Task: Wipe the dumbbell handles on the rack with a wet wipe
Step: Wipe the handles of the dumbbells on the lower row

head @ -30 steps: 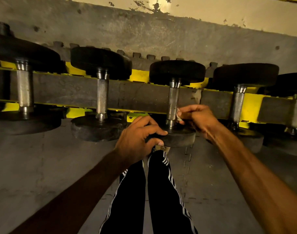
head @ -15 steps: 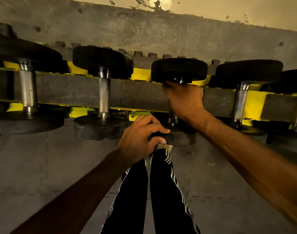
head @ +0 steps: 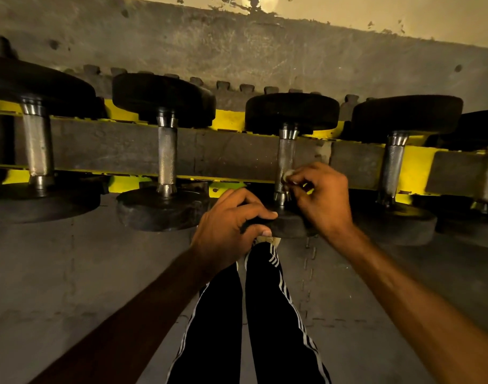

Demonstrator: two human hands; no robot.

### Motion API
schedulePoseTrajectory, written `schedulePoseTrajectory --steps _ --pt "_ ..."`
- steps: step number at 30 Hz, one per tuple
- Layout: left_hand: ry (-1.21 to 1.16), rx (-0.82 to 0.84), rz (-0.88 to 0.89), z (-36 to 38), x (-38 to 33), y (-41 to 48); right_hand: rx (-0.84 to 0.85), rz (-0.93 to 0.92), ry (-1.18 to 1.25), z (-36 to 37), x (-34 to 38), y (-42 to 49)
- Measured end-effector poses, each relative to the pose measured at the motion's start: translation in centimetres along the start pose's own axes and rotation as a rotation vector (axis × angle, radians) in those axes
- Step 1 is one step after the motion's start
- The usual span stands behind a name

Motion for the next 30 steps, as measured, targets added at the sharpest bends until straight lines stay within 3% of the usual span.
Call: schedulePoseTrajectory --steps 4,8,12,17,22,25,28,30 --pt "-0.006 -0.004 0.027 -0.1 -0.3 0.0 -0.009 0.509 0.543 1.9 -5.8 0.6" --pt "-0.014 -0.005 0.022 -0.1 -0.2 0.0 -0.009 0.755 0.941 4.6 -8.3 3.0" --pt "-0.018 0.003 -0.005 -0.1 -0.1 0.1 0.302 0.868 0.774 6.7 -8.4 0.2" --pt "-0.030 -0.016 0.004 -0.1 -0.2 -0.1 0.407 0.689 0.388 4.3 -7.7 -0.6" --pt "-0.033 -0.014 -0.009 0.0 -0.1 -0.1 0.442 0.061 0.012 2.2 -0.3 1.2" --pt "-0.021 -0.006 -0.032 0.0 0.0 -0.1 0.237 -0.222 -0.105 1.8 2.3 2.3" --pt "-0.024 -0.002 -0.038 0.0 -0.1 0.0 -0.120 -0.135 -0.060 -0.8 1.2 4.1" --pt "-0.030 -0.015 -0.040 0.0 -0.1 -0.1 -0.254 -0.011 0.040 -1.9 -0.3 4.2"
Point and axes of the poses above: each hand's wrist, its own y-axis towards the middle knuckle, its own z-axis out of the palm, x = y × z, the point moved 10 cm from there along y, towards the middle knuckle, and after that the axes turned 5 degrees about -y, right-handed, at the moved point
